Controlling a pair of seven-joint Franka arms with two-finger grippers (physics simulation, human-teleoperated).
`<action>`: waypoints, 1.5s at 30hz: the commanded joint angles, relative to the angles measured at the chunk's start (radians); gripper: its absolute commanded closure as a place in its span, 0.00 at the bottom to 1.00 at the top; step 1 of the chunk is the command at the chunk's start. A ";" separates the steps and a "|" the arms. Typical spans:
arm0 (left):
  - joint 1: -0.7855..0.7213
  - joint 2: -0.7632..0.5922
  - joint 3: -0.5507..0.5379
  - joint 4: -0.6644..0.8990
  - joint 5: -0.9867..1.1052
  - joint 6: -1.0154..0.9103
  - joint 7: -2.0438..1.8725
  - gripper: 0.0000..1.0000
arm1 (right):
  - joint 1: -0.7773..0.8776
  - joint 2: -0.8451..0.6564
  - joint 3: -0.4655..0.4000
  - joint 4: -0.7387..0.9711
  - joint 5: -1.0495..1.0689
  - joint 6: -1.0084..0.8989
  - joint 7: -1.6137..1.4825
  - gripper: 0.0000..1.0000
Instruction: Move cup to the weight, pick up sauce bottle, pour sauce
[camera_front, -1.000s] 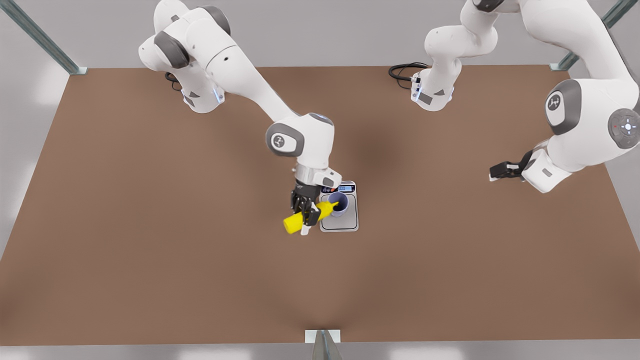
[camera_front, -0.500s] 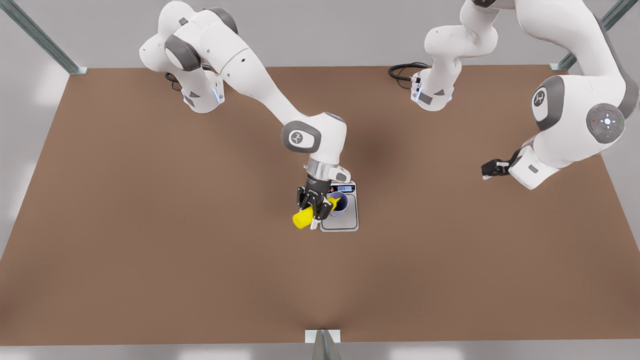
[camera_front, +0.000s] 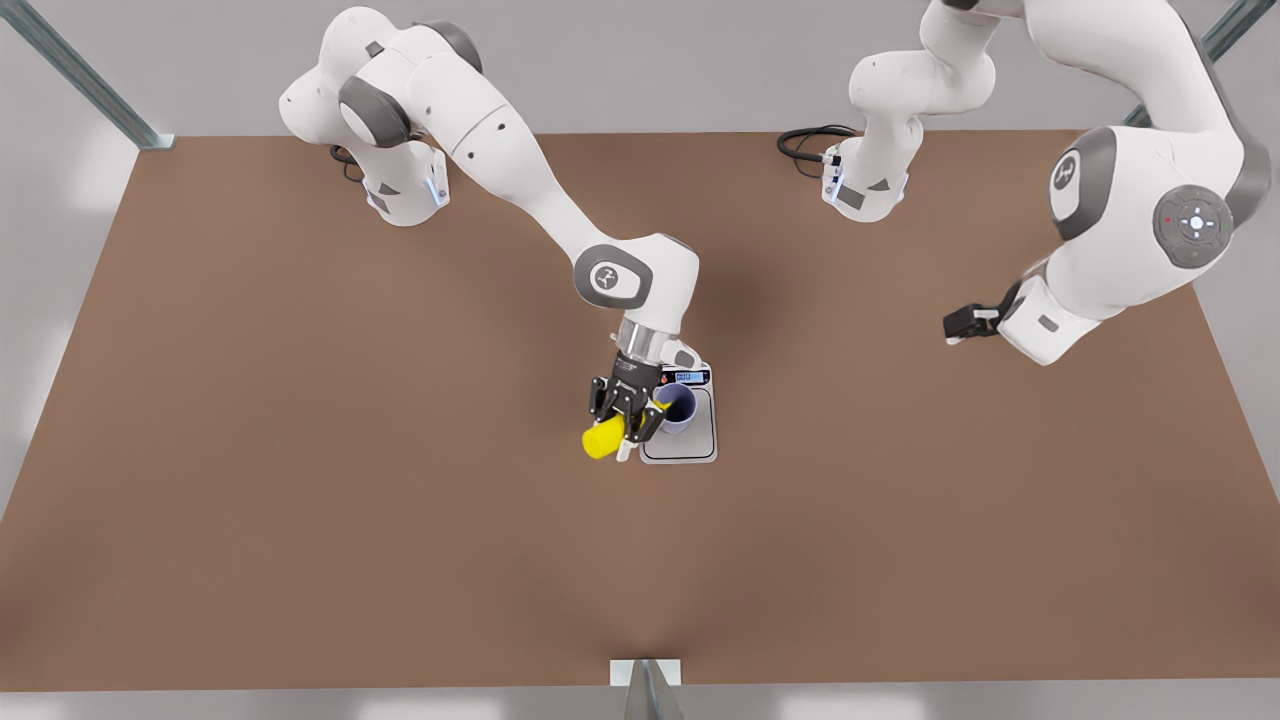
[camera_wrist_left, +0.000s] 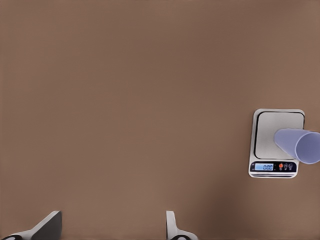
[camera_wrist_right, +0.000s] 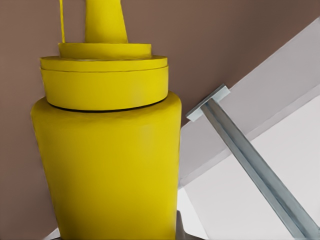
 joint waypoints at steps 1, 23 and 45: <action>-0.003 0.000 0.000 0.000 -0.001 0.000 0.000 0.00 | 0.000 0.000 0.000 0.000 -0.001 0.000 0.000 0.41; -0.034 0.037 0.003 -0.006 0.019 0.009 -0.006 0.00 | -0.586 -0.124 0.003 -0.087 1.648 -0.038 -0.868 0.41; -0.043 0.023 -0.002 -0.002 0.016 0.003 -0.041 0.00 | -1.011 0.158 0.003 -0.288 2.340 -0.632 -1.782 0.41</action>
